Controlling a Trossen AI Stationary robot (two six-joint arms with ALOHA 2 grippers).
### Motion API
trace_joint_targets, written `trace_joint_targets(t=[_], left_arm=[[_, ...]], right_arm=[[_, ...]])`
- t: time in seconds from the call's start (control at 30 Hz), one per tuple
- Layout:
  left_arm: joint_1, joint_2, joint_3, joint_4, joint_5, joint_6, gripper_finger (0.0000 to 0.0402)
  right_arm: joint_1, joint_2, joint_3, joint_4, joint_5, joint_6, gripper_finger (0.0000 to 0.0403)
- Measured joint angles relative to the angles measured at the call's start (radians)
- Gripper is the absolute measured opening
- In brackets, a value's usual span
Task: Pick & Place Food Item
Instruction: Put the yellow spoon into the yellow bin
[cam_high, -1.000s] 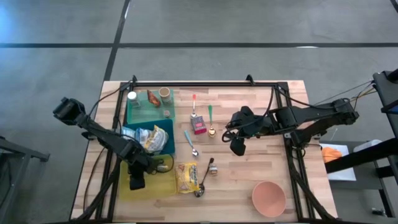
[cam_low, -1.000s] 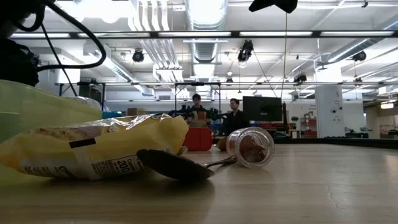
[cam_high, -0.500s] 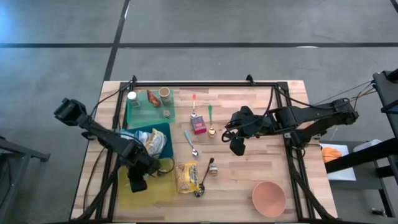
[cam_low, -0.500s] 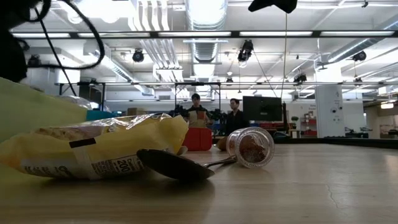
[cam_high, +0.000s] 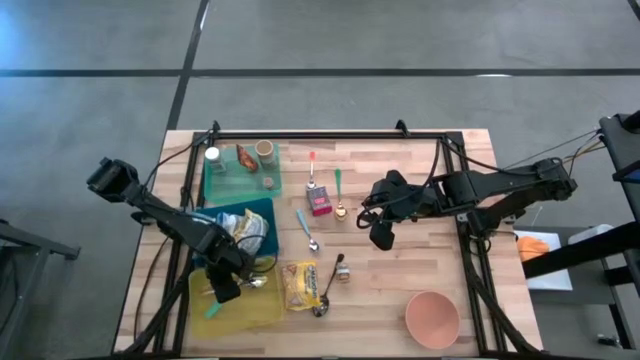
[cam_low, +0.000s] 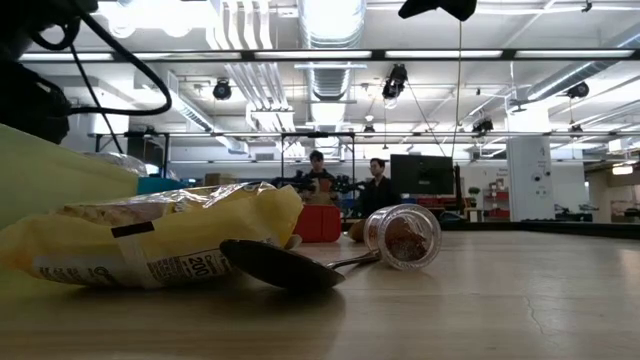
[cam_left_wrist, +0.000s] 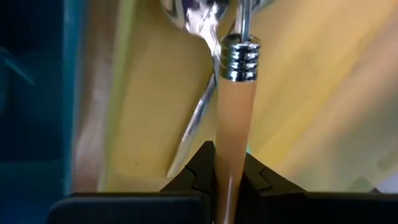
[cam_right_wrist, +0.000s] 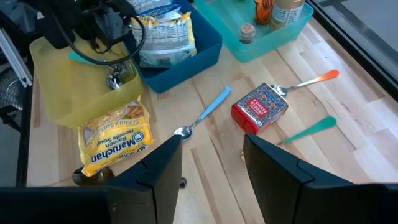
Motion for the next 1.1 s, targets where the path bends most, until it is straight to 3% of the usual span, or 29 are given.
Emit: trace_joint_targets(t=[0.27,0.47,0.7,0.9,1.1], left_arm=[[0.026,-0.001,0.002,-0.069,-0.098,0.007,0.0022],[0.049,-0.001,0.016,-0.096,-0.085,0.032,0.0022],[0.046,-0.001,0.120,-0.101,-0.007,0.034,0.0022],[0.012,0.024,0.170,-0.143,-0.021,-0.022,0.0022],[-0.066,0.112,0.307,-0.294,-0.076,0.056,0.0022]], right_arm=[[0.000,0.000,0.000,0.000,0.000,-0.023,0.0171],[0.000,0.000,0.000,0.002,0.000,-0.028,0.0171],[0.000,0.000,0.000,0.001,0.000,-0.031,0.0171],[0.000,0.000,0.000,0.001,-0.001,-0.031,0.0171],[0.000,0.000,0.000,0.001,-0.007,-0.031,0.0171]])
